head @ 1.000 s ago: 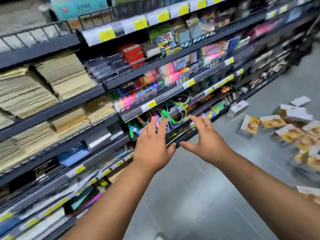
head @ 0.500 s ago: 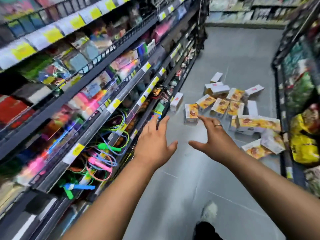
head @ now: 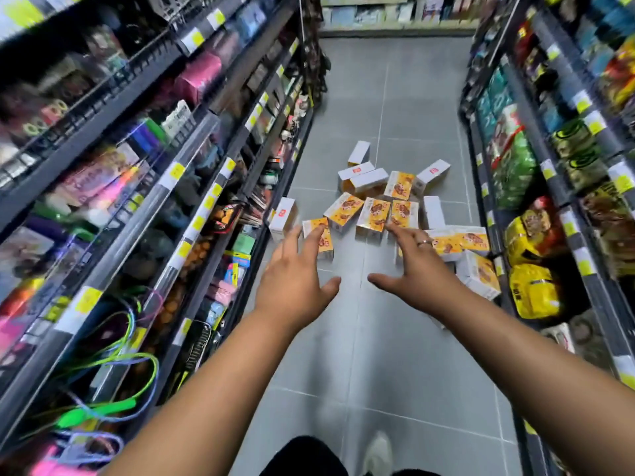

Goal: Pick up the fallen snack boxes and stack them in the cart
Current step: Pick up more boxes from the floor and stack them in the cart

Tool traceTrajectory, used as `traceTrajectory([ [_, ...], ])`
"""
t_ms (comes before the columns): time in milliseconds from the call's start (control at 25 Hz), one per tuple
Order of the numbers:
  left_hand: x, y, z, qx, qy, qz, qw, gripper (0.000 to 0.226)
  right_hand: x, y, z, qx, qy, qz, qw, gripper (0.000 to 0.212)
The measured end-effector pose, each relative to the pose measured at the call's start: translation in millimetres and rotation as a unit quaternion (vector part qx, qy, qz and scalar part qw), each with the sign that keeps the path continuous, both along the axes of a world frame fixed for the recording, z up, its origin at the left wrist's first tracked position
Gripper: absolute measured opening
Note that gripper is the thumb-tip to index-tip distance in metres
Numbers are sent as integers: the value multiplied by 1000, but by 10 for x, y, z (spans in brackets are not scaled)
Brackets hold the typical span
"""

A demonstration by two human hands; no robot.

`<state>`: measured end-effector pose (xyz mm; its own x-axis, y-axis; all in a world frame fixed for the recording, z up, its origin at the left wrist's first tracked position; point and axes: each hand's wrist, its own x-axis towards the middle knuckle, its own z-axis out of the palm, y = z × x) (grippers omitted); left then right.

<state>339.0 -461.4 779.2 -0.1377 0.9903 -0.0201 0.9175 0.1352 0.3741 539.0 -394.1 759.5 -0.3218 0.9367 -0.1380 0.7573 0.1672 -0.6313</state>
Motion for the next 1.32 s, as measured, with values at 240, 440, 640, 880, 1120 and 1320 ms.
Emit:
traceTrajectory([
  [240, 174, 1367, -288, -24, -12, -86, 996, 84, 309, 964, -339, -34, -20, -86, 996, 90],
  [440, 440, 2568, -480, -54, -49, -179, 981, 88, 595, 1802, -485, -55, -2, -214, 975, 92],
  [640, 843, 3595, -768, -76, -69, -253, 962, 85, 987, 2423, -788, -72, 3, -307, 949, 95],
  [880, 1534, 4660, -1450, -109, -126, -260, 951, 78, 1554, 3216, -1366, -99, -3, -363, 926, 94],
  [1120, 2270, 5552, -2315, -104, -183, -219, 953, 72, 2238, 3962, -2114, -133, -48, -349, 927, 102],
  [1320, 2587, 5951, -3416, -152, -160, -214, 951, 73, 2586, 4472, -3015, -146, -86, -328, 929, 103],
])
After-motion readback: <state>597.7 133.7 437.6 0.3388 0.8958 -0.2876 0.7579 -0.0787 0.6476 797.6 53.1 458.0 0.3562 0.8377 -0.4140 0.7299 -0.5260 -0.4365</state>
